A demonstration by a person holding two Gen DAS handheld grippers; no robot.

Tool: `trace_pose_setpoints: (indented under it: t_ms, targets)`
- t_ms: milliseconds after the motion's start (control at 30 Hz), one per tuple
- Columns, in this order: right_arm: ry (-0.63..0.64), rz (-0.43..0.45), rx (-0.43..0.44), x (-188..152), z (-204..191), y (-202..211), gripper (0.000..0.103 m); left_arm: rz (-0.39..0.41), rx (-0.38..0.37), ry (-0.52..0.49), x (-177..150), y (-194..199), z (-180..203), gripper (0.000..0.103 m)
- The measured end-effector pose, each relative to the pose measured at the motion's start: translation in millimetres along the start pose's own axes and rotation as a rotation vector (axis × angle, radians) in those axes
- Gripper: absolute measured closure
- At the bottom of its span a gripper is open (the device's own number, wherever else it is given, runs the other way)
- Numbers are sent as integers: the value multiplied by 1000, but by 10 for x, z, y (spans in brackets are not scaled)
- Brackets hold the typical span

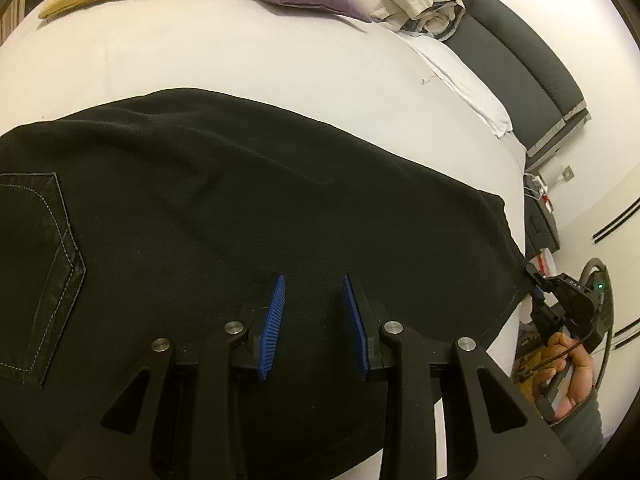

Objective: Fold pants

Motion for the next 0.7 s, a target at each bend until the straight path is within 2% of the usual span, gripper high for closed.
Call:
trace_pose_setpoints:
  t_ms: [67,100,167,200,267,300,333,400,533,700]
  targets:
    - [136,-9,3,-67,-369,-14,88,-4,-10,14,26,63,-79,74]
    - [245,-30,19,-171,-659,-42,88,-3,-21,25,43,91,-120,74]
    - [547,-115,75,-648,-1385,-169,88,2,-56,62,98,125,-136,74]
    - [649,-164,110,-927,-1647,-243,88,3,-77,80,116,134,-137,74]
    - [799,-231,135,-1344,-1925,-364,88,-14,-134,125,143,139,-134,74]
    - [905,-253,124,-1565,-2022,-430,88,-25,-163,145,147,137,-131,67]
    - [995,-275,101,-1762,-2066,-494,88,-42,-206,183,157,139,-149,47]
    - [1029,-303,91,-1939,-2062,-572,88,-35,-241,230,181,142,-152,37]
    - [1010,-303,86,-1942,-2010,-589,88,-98,-313,316,229,36,-121,36]
    - [1093,-253,70,-1955,-2083,-477,88,-168,-389,309,341,-73,180,36]
Point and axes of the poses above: each gripper's, at about its wrist camera, not at the fingertips, and y roughly against the way its jaws point, z to its right, x to its top, the point moved 10 cm from there along -y, roughly the way its jaws point, and after that the axes turned 7 degrees about y, right-handed, at the moved point
